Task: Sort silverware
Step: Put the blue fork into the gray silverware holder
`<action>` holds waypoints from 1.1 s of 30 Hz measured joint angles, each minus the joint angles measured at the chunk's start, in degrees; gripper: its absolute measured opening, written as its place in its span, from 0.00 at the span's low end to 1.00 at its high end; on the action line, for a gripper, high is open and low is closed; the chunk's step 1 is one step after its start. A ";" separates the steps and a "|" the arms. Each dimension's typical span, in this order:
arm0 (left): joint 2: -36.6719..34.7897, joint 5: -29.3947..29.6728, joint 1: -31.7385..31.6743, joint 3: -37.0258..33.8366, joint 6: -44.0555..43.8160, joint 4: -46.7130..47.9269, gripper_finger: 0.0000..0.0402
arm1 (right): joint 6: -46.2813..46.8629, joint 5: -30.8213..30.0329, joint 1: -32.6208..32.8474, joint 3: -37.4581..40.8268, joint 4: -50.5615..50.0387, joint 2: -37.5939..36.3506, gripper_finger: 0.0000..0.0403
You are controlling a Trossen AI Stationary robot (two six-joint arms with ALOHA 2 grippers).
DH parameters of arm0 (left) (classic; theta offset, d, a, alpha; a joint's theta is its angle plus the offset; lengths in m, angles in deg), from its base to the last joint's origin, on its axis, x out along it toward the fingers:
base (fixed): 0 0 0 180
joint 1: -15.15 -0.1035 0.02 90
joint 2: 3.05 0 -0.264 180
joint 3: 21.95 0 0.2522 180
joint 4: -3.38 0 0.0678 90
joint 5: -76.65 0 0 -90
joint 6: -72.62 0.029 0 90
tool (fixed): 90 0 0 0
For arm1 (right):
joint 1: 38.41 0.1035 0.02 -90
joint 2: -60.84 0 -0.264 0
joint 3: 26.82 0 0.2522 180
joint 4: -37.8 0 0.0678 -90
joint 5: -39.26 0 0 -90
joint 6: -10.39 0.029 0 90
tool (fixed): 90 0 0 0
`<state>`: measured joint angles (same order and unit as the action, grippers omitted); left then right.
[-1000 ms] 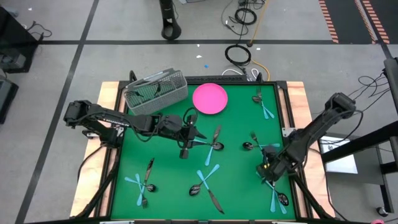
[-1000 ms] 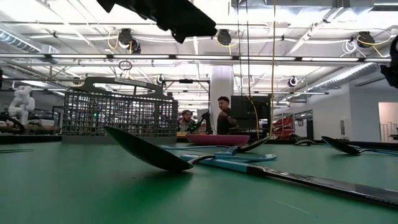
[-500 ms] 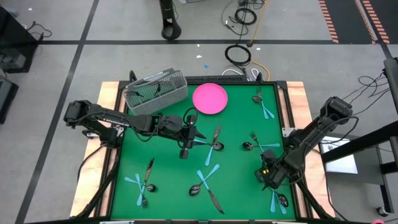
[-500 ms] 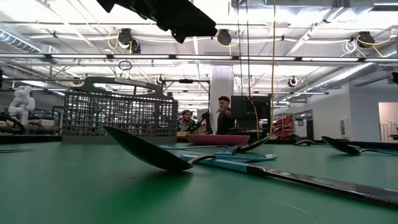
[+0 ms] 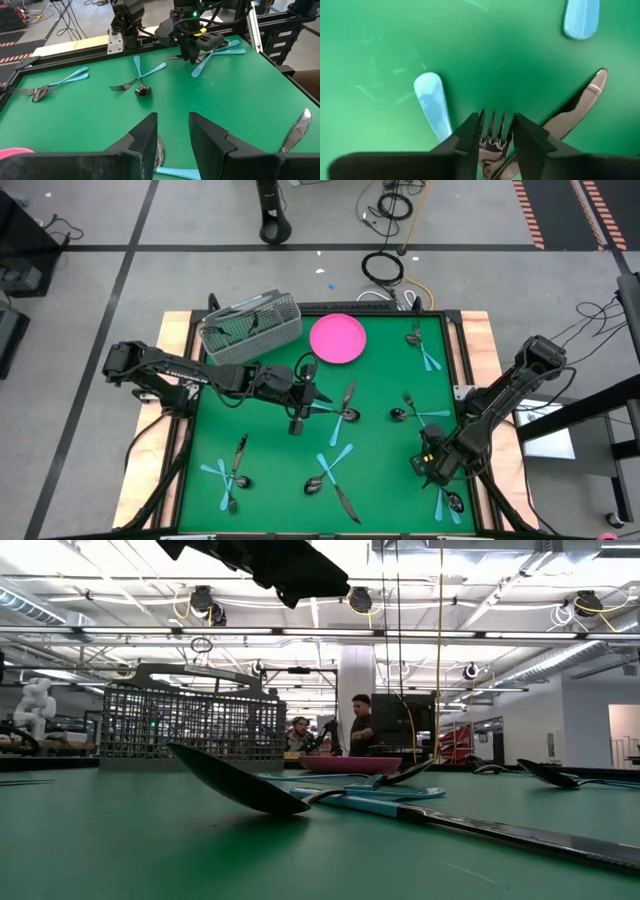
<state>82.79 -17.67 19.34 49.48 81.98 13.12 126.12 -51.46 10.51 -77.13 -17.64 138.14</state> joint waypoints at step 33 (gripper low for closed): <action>-0.02 -2.08 -0.48 0.00 -0.05 -5.89 0.28 | -23.10 -48.68 -1.11 -32.12 -35.58 -0.14 0.15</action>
<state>82.77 -19.75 18.86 49.48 81.94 7.22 103.02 -100.14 9.40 -109.24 -53.22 138.01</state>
